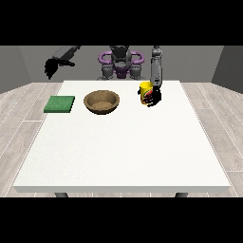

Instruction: Pick the cup and pour the ball into the bowl, then pick the bowl and place it on the pad

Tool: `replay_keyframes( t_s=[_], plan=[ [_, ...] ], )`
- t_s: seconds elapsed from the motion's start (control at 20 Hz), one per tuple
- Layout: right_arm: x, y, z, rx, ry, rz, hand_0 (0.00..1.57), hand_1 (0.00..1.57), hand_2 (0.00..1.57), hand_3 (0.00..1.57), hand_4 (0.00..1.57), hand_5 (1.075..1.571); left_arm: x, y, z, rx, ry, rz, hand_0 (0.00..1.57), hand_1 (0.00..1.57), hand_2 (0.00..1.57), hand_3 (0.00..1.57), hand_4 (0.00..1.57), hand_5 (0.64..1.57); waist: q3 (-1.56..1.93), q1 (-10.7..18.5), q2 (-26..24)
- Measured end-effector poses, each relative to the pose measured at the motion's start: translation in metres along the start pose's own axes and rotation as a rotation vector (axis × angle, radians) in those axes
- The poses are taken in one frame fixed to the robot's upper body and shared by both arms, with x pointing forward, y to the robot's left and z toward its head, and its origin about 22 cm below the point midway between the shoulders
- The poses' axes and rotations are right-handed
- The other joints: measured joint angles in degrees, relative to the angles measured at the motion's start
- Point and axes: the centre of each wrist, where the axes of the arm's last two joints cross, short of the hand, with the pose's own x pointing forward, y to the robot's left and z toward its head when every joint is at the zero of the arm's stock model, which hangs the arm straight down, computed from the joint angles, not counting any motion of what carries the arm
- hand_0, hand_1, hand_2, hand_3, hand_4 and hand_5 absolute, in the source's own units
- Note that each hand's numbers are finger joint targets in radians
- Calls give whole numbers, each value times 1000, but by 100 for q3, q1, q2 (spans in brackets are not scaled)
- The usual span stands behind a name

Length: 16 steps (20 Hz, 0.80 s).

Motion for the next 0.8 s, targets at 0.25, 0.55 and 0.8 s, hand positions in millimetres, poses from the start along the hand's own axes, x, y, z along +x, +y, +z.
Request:
replay_keyframes(
  t_s=[0.25,0.55,0.8],
  plan=[
    [-8,-15,13,-42,83,6,0,0,0,0,0,1570,0,-10,9,-51,49,-58,1341,1341,1571,1571,1532,1304,-87,163,-389],
    [-26,-22,28,-81,222,-1,0,0,0,0,0,1569,8,35,-42,-170,106,-335,1450,1450,1571,1571,1571,1291,-118,427,-1271],
    [-34,-23,27,-95,243,-27,0,0,0,0,0,1569,34,51,-103,-202,107,-528,1486,1486,1571,1571,1571,1274,-129,470,-1382]
  ],
)
